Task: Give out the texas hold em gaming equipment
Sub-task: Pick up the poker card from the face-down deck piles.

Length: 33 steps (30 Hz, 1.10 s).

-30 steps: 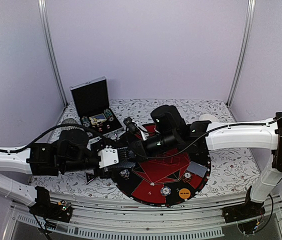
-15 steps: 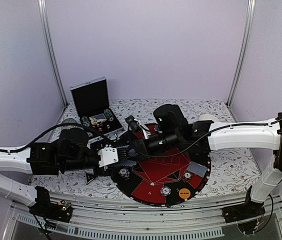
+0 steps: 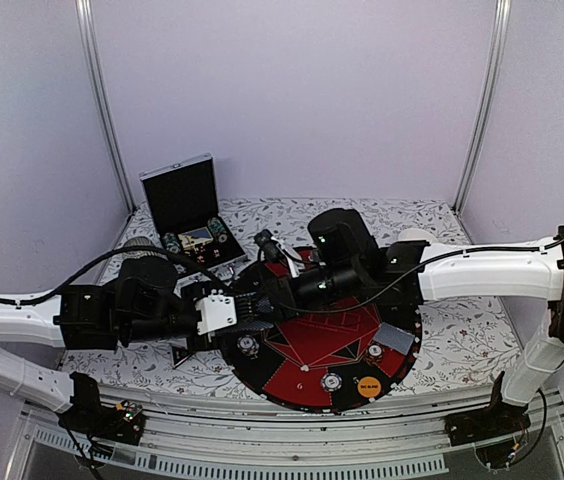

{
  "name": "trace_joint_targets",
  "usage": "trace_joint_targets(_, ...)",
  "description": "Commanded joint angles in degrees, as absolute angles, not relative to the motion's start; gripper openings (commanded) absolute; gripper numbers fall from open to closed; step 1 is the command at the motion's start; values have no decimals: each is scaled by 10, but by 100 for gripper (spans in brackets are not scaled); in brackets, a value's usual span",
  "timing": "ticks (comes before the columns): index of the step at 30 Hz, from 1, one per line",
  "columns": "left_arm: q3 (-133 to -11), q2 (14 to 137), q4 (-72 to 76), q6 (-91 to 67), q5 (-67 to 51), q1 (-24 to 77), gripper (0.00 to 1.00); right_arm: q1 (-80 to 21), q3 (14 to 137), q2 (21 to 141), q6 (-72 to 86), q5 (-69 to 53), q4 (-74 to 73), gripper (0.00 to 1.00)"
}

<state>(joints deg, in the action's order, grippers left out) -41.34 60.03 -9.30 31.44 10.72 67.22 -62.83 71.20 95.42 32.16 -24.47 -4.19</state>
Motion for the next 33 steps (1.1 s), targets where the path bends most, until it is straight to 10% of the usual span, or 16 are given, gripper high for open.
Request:
trace_joint_targets(1,-416,597,-86,311,106,664,57,-625,703,924,315,-198,-79,37)
trace_joint_targets(33,-413,603,-84,314,111,663,56,-624,710,871,312,-172,-163,28)
